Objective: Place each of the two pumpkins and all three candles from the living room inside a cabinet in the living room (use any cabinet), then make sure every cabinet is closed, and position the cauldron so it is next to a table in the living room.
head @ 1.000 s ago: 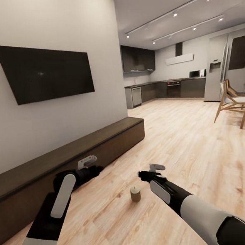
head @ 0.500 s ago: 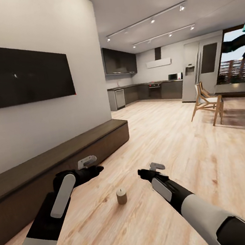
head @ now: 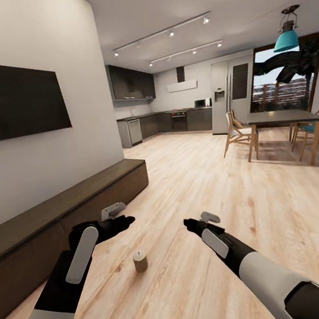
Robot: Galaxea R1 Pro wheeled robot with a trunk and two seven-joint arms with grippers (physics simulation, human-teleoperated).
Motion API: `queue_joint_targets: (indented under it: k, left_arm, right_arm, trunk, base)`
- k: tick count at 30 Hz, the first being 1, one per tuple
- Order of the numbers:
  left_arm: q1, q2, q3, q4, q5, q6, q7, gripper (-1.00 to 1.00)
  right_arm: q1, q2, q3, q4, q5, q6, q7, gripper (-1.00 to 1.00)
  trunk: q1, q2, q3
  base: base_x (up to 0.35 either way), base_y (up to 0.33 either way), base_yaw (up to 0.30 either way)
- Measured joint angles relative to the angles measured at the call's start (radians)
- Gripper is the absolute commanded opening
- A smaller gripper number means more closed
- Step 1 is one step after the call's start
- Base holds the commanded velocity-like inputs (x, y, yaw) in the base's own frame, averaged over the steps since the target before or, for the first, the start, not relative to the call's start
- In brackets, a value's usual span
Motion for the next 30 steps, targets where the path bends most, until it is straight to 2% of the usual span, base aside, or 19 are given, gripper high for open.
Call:
queue_joint_targets:
  k: [3, 8, 10, 14, 22, 30]
  left_arm:
    - [0.0, 0.0, 0.001, 0.0, 0.0, 0.0, 0.0, 1.0]
    - [0.0, 0.0, 0.001, 0.0, 0.0, 0.0, 0.0, 1.0]
    - [0.0, 0.0, 0.001, 0.0, 0.0, 0.0, 0.0, 1.0]
    - [0.0, 0.0, 0.001, 0.0, 0.0, 0.0, 0.0, 1.0]
    - [0.0, 0.0, 0.002, 0.0, -0.001, 0.0, 0.0, 1.0]
    - [0.0, 0.0, 0.002, 0.001, 0.0, 0.0, 0.0, 1.0]
  right_arm:
    - [0.0, -0.021, 0.0, 0.0, -0.066, 0.0, 0.0, 1.0]
    - [0.0, -0.044, 0.001, 0.0, -0.137, 0.0, 0.002, 1.0]
    - [0.0, -0.06, 0.001, 0.0, -0.146, 0.001, 0.003, 1.0]
    - [0.0, -0.074, 0.001, 0.0, -0.173, 0.001, 0.002, 1.0]
    - [0.0, -0.086, 0.001, 0.002, -0.191, 0.001, -0.003, 1.0]
    - [0.0, -0.087, 0.004, -0.001, -0.203, -0.017, 0.007, 1.0]
  trunk:
    - [0.0, 0.0, 0.0]
    - [0.0, 0.0, -0.002]
    - [0.0, 0.0, -0.004]
    - [0.0, 0.0, -0.01]
    - [0.0, 0.0, -0.021]
    - [0.0, 0.0, -0.033]
  base:
    - [0.0, 0.0, -0.288]
    - [0.0, 0.0, -0.024]
    - [0.0, 0.0, 0.119]
    - [0.0, 0.0, 0.137]
    - [0.0, 0.0, 0.129]
    - [0.0, 0.0, 0.123]
